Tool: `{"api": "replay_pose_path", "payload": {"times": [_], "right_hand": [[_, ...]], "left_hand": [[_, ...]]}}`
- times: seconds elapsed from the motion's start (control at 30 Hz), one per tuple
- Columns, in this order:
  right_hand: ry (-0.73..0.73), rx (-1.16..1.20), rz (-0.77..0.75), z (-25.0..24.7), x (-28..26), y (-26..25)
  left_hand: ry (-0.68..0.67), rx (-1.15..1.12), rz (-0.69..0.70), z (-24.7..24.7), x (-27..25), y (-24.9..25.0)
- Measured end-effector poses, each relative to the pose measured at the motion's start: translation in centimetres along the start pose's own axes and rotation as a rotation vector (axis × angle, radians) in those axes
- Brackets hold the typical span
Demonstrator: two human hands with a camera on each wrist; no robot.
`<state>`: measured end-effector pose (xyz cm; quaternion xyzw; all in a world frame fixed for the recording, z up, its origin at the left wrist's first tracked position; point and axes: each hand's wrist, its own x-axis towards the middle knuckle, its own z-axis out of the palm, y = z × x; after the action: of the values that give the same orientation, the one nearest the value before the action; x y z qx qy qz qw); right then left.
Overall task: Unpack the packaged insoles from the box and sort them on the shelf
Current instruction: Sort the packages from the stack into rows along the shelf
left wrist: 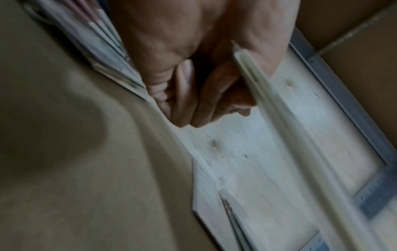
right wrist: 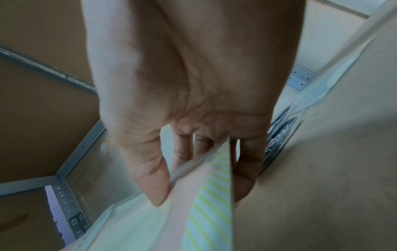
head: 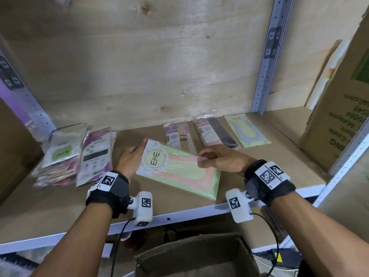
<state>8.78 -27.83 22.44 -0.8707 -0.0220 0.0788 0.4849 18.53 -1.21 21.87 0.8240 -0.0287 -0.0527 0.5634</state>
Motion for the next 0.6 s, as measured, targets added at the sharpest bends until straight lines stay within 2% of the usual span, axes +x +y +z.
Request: {"api": "replay_pose_path", "payload": {"times": [0.17,0.23,0.33,0.47,0.53,0.6], "right_hand": [[-0.001,0.068,-0.036,-0.1,0.4,0.0],[0.015,0.113,-0.036,-0.1,0.7,0.1],[0.081,0.229,-0.044,0.4,1.3,0.0],[0.087,0.649,-0.062,1.4,1.8,-0.6],[0.099,0.749,-0.068,1.9,2.1,-1.0],[0.139,0.771,-0.055,2.2,2.4,-1.3]], "left_hand": [[0.068,-0.147,-0.02,-0.4,0.2,-0.4],[0.05,-0.257,-0.037,-0.7,0.3,-0.4],[-0.11,-0.334,-0.096,-0.9,-0.1,-0.2],[-0.406,-0.241,-0.146,0.7,-1.4,0.5],[-0.527,-0.223,-0.114,1.7,-2.1,0.8],[-0.556,-0.237,-0.05,2.4,-2.4,1.0]]}}
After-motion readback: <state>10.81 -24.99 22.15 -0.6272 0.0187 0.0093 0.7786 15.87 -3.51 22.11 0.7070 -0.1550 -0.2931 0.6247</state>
